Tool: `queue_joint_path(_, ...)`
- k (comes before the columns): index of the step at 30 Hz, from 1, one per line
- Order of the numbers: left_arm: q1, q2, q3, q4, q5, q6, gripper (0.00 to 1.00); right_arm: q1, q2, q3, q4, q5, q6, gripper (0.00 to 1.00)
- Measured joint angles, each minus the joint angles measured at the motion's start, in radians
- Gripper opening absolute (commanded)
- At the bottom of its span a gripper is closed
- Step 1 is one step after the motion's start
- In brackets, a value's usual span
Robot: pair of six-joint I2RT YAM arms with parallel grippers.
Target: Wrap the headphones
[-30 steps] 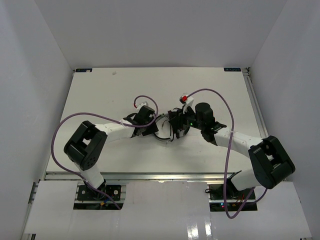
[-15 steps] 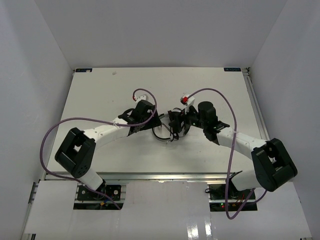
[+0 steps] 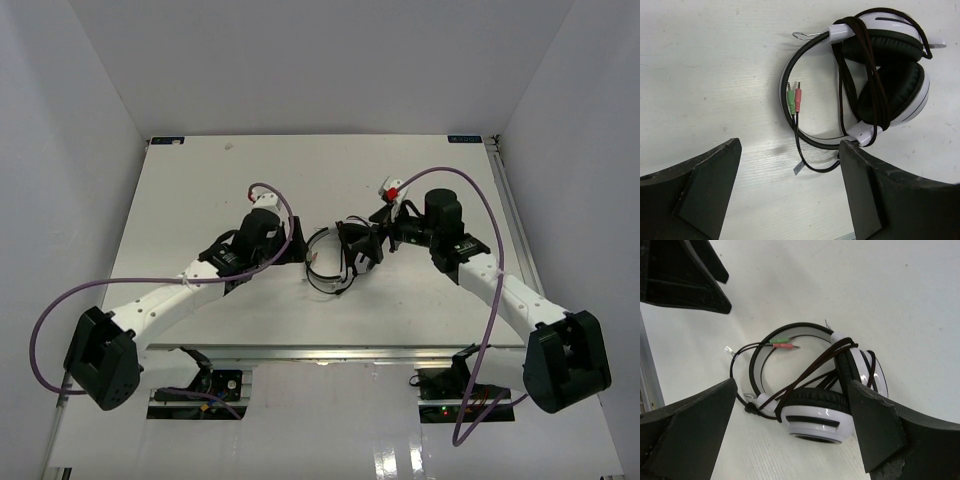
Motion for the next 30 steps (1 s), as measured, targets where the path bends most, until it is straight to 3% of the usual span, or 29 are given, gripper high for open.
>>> queue_joint_path(3,0.000,-0.054,-0.012,-0.017,-0.001,0.095,0.95,-0.019,-0.019,0.020,-0.070,-0.010,-0.019,0.90)
queue_joint_path(7,0.000,-0.167,-0.028,-0.018,-0.003,0.254,0.98,-0.039,-0.061,0.056,-0.166,0.050,-0.029,0.90)
queue_joint_path(13,0.000,-0.507,-0.156,-0.004,0.056,0.442,0.98,-0.131,-0.199,0.041,-0.234,0.242,0.037,0.90)
queue_joint_path(17,0.000,-0.737,-0.275,-0.001,0.092,0.486,0.98,-0.193,-0.299,0.001,-0.248,0.424,0.083,0.90)
queue_joint_path(22,0.000,-0.910,-0.325,0.007,0.091,0.497,0.98,-0.270,-0.381,-0.090,-0.248,0.549,0.105,0.90)
queue_joint_path(30,0.000,-1.033,-0.359,0.027,0.085,0.497,0.98,-0.421,-0.459,-0.238,-0.264,0.569,0.143,0.90)
